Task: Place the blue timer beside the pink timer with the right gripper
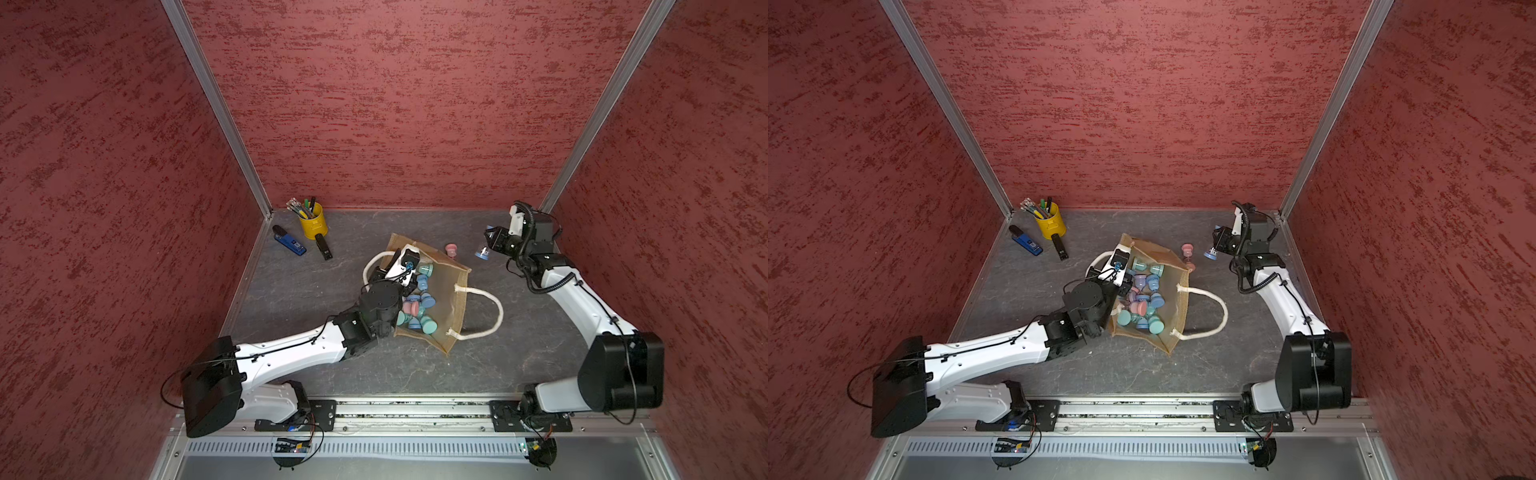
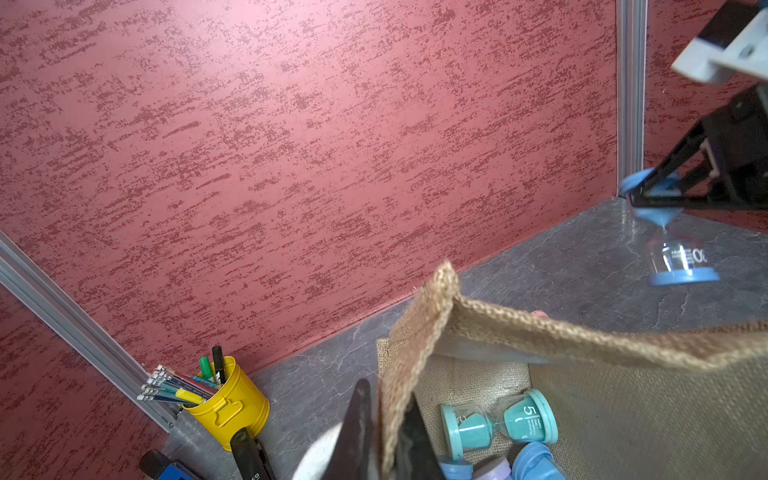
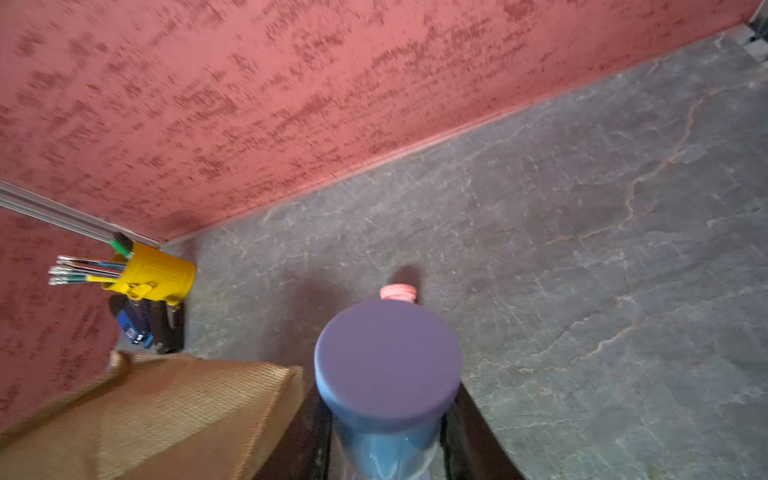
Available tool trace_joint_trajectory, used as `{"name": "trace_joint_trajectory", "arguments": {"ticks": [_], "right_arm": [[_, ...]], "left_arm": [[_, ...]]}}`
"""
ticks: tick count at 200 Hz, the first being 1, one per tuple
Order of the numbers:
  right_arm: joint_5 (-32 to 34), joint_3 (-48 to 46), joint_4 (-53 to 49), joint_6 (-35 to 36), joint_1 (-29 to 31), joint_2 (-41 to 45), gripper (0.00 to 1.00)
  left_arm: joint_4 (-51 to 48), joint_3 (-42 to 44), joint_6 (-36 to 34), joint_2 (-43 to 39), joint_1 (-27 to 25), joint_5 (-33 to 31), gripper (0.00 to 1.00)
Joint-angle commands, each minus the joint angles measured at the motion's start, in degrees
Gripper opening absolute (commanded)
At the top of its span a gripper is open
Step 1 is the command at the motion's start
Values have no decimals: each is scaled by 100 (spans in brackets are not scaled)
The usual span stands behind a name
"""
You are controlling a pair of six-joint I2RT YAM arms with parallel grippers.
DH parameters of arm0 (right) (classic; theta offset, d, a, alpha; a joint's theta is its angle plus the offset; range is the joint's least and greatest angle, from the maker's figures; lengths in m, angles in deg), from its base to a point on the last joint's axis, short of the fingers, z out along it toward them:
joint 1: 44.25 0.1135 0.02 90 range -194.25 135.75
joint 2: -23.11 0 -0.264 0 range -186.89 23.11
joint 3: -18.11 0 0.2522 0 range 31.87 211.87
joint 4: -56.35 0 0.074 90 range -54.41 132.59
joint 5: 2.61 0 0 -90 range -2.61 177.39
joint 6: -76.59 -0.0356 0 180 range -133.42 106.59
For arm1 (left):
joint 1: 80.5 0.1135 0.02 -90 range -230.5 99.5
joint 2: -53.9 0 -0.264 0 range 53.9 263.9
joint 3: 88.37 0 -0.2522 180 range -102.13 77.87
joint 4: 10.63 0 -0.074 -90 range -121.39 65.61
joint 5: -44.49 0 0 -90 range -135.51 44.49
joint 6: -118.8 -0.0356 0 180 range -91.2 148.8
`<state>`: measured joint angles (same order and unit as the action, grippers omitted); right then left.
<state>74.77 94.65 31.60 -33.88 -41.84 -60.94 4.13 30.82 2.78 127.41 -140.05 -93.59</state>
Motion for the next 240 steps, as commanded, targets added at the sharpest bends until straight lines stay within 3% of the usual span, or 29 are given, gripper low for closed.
{"name": "trace_joint_trajectory", "arguments": {"ticks": [1, 27, 55, 135, 191, 217, 240], "right_arm": [[321, -23, -77, 572, -22, -339, 38], [313, -11, 19, 849, -30, -898, 38], [-139, 16, 501, 867, -17, -1471, 38], [-357, 1282, 96, 1373, -4, -3030, 40], [-519, 2053, -322, 1418, 24, -3575, 44], [-679, 2049, -284, 1376, 48, -3596, 52], [-714, 2087, -334, 1300, 60, -3590, 53]], "left_arm": [[423, -138, -65, -206, -13, 9, 0], [366, -143, -9, -188, -13, 24, 0], [359, -151, 9, -153, 11, 32, 0], [175, -173, 167, -213, 101, 122, 0], [59, -199, 285, -235, 145, 183, 0], [57, -191, 302, -232, 160, 197, 0], [32, -200, 309, -227, 163, 202, 0]]}}
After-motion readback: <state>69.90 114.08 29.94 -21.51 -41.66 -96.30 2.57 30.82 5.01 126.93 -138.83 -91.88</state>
